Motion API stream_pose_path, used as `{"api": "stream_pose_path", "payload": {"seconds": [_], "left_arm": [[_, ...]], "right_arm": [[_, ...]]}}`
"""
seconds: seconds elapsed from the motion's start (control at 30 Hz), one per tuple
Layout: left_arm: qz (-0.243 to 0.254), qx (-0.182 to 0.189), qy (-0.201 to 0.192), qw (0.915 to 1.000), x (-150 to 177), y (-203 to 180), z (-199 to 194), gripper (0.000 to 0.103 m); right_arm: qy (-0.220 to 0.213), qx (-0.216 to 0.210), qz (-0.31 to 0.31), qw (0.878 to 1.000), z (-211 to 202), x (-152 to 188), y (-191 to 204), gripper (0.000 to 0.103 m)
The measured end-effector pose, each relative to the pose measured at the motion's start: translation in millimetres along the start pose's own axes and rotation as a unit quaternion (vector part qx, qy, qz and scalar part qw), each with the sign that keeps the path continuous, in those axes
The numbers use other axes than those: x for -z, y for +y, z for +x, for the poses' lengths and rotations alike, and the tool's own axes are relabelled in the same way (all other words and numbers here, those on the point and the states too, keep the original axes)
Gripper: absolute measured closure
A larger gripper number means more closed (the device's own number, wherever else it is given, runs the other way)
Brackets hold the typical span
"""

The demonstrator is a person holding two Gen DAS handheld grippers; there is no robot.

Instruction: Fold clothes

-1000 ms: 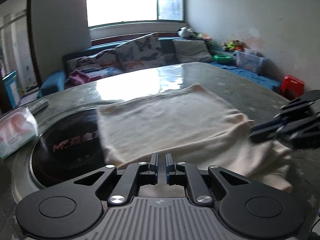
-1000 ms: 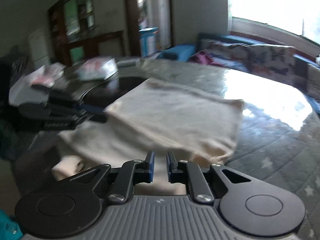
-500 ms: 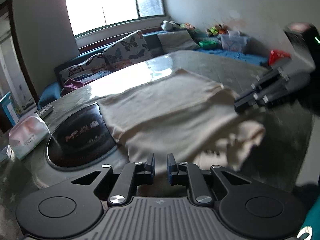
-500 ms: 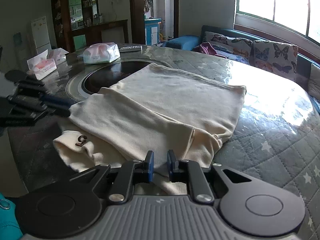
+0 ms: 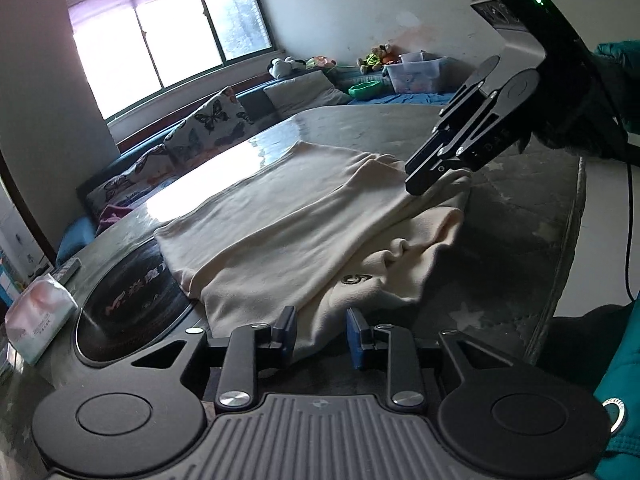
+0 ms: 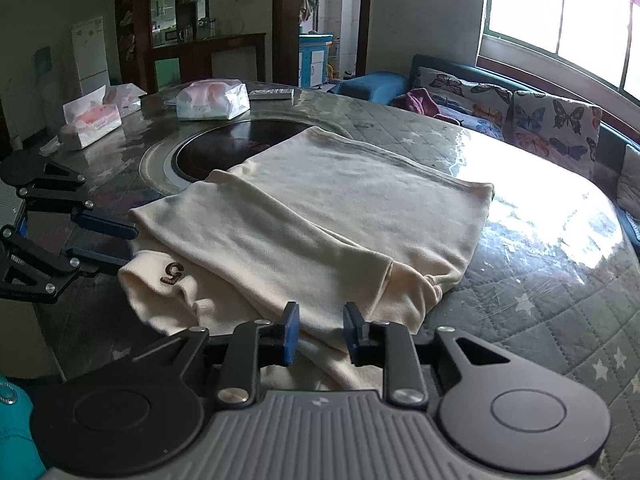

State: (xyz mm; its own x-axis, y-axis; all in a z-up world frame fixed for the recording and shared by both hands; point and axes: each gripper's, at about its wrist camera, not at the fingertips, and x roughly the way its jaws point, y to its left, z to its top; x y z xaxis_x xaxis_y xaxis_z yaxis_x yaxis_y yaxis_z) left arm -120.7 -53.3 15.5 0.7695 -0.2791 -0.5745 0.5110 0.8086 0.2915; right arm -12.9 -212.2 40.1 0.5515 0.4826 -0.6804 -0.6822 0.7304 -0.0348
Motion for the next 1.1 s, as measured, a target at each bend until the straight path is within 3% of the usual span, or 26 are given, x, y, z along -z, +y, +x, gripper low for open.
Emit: {"api": "stream_pose_path", "payload": {"seconds": [0.13,0.17,0.3,0.57,0.8,0.93,1.0,1.1], "left_arm": [[0.019,0.002,-0.010,0.9998,0.8,-7.4,5.6,0.073],[0.022,0.004,-0.013,0.9997,0.7,-9.3,6.6,0.077],[0.020,0.000,-0.028,0.9994,-3.2,-7.3,6.2,0.089],[-0.082,0.013,-0.031,0.9961,-27.0,35.9,13.0,0.094],[-0.125,0.025,-0.024,0.9915,-40.0,56.3,26.7,0.094],[-0.131,0.029,-0.016,0.9909,-40.1,61.8,33.8,0.094],[-0.132,0.033,-0.013,0.9906,-38.7,62.7,35.5,0.094],[-0.130,0.038,-0.010,0.9908,-35.2,62.6,36.5,0.092]], "right_arm": [[0.005,0.000,-0.020,1.000,-5.7,1.5,4.1,0.072],[0.006,0.000,-0.027,1.000,-8.1,2.4,5.5,0.067],[0.010,-0.002,-0.054,0.998,-18.7,9.3,11.6,0.062],[0.001,-0.012,-0.134,0.991,-25.8,21.1,29.6,0.048],[-0.019,-0.017,-0.172,0.985,-6.7,20.1,34.1,0.047],[-0.022,-0.012,-0.188,0.982,4.6,18.6,31.8,0.053],[-0.018,-0.014,-0.181,0.983,7.3,15.4,27.6,0.069],[-0.006,-0.025,-0.150,0.988,10.4,7.9,18.1,0.081]]}}
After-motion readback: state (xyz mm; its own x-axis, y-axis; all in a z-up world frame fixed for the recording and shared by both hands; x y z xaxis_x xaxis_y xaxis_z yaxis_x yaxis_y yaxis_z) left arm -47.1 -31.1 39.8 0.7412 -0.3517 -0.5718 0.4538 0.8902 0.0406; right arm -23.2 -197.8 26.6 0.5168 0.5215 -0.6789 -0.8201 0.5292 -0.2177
